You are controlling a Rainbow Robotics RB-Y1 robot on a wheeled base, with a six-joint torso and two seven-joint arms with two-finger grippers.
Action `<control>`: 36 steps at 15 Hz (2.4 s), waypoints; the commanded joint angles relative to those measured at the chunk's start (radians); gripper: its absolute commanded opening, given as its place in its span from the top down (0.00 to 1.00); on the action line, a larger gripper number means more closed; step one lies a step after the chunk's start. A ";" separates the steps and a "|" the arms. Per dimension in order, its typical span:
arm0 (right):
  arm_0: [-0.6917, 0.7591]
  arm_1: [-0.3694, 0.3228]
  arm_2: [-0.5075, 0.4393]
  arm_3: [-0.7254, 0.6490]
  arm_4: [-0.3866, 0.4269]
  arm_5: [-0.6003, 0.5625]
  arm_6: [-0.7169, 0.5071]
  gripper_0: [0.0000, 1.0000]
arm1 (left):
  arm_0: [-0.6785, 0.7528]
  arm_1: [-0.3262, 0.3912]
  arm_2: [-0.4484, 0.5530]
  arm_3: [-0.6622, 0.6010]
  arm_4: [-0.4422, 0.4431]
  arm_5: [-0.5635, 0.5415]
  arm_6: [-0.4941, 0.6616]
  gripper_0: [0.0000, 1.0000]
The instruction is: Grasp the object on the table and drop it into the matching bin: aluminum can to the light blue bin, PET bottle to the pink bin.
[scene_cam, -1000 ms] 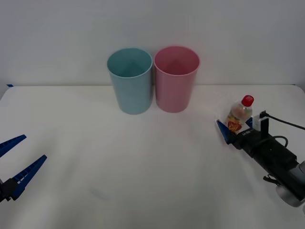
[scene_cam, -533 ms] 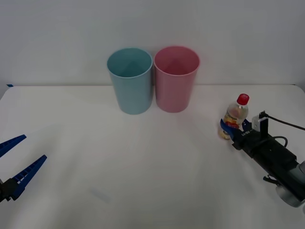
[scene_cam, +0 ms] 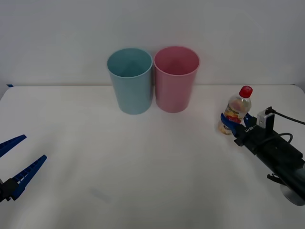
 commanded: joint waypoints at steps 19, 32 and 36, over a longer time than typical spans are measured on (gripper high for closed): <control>0.015 -0.230 0.140 -0.594 0.061 0.207 -0.609 1.00 | 0.000 0.000 0.000 0.000 0.000 0.000 0.000 0.00; -0.477 -0.194 0.355 -0.154 0.089 0.260 -0.588 1.00 | 0.000 0.000 0.000 0.000 0.000 0.000 0.000 0.00; -0.594 -0.133 0.375 0.001 0.118 0.249 -0.563 1.00 | 0.000 0.000 0.000 0.000 0.000 0.000 0.000 0.00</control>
